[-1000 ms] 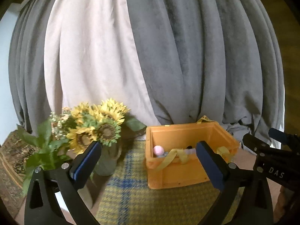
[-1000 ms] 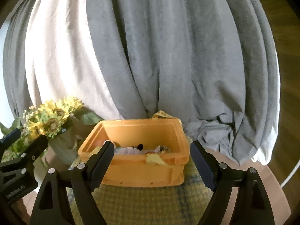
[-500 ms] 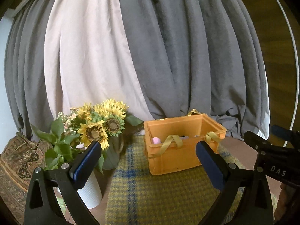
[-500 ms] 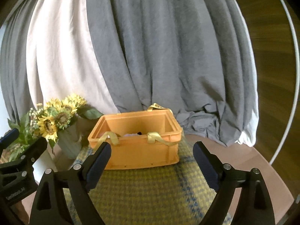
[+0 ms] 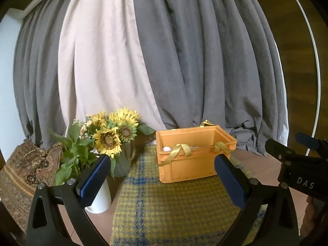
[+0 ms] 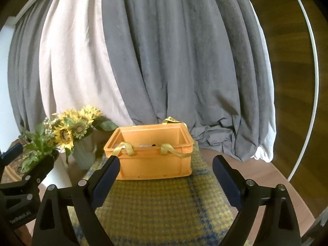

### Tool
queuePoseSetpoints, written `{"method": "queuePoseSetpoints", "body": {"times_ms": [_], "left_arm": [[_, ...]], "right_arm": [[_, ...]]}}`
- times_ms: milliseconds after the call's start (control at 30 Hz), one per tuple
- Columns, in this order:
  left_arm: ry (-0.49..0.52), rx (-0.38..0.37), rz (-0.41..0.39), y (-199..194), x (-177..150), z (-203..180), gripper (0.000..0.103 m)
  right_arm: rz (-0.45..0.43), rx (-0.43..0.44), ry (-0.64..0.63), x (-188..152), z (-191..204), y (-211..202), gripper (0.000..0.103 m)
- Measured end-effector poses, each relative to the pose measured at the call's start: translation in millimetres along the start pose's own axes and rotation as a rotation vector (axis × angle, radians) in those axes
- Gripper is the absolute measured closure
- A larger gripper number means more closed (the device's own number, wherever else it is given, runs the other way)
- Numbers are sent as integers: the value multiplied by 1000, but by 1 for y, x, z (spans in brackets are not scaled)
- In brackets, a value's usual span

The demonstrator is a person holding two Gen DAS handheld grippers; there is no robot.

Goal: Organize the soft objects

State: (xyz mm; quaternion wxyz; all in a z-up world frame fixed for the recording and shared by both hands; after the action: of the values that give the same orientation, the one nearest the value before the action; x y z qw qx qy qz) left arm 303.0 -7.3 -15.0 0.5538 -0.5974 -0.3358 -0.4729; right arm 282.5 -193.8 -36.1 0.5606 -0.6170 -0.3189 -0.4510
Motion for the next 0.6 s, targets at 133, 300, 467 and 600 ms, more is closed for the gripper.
{"method": "queuePoseSetpoints", "body": {"times_ms": [133, 300, 467, 600], "left_arm": [[-10, 7, 10, -16, -4, -5, 0], [-18, 15, 8, -34, -9, -10, 0], [-16, 24, -13, -56, -11, -14, 0], [-15, 30, -27, -73, -14, -17, 0]], "right_arm": [[-4, 15, -7, -3, -3, -14, 10], [-12, 31, -16, -7, -7, -31, 10], [-24, 44, -20, -12, -9, -50, 10], [-31, 56, -18, -17, -11, -66, 10]]}}
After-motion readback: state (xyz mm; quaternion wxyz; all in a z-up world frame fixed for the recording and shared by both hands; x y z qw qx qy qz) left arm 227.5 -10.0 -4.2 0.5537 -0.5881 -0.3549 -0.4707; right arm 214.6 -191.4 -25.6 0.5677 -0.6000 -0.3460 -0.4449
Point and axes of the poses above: each gripper's, at about its wrist camera, not at the fingertips, and y roughly the way its jaws point, z to its left, x to its top, the point moved 8 cm from there along y, roughly the way its jaws point, and after that the axes turned 5 degrees about z, right-handed, at the moved point
